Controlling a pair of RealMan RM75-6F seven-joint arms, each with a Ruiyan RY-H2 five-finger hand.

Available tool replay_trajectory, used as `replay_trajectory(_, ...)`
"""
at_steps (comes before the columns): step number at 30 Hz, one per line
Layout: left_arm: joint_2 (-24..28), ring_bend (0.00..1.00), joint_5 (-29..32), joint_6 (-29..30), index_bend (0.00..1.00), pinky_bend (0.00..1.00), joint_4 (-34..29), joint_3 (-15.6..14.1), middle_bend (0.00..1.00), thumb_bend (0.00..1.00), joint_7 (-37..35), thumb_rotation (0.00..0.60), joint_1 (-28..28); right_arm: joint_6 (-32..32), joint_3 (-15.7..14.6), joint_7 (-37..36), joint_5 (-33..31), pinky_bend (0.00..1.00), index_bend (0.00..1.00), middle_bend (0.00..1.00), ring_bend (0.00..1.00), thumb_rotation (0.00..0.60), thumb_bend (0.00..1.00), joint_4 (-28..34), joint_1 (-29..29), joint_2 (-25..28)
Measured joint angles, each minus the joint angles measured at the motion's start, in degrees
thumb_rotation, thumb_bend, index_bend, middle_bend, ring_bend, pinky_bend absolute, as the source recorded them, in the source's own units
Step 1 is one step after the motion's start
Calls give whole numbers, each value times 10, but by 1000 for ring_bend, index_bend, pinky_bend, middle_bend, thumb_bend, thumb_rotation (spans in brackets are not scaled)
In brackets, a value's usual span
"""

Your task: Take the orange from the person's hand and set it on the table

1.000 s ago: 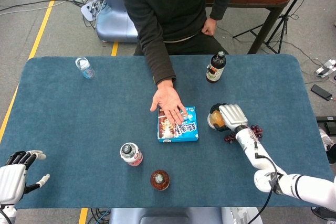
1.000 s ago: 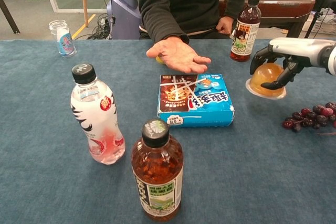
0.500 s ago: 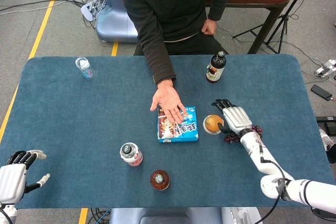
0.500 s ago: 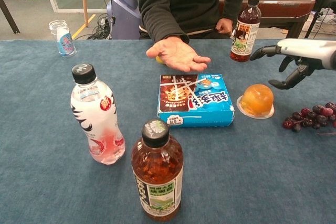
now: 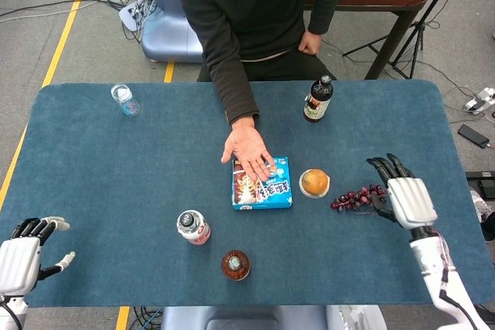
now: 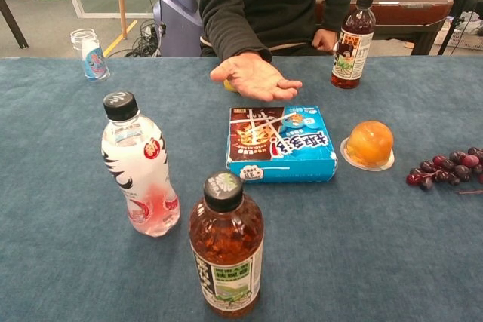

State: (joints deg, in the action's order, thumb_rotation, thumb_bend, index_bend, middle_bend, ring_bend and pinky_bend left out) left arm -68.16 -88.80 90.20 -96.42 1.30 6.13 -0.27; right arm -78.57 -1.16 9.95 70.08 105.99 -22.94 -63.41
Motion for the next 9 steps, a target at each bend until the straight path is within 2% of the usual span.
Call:
replay_trajectory(5,-2,288,1,0,404,179,-3,2,338,171,6,600,-1,-89,-28,-14,64,245,125,164,11,600,454,8,78,11)
replay_trajectory(9,-4,288,2,-1,403,179,-4,2,338,171,8,600,-2,-131,-45,-21,98,245,125,164,11,600,455,9,126,14)
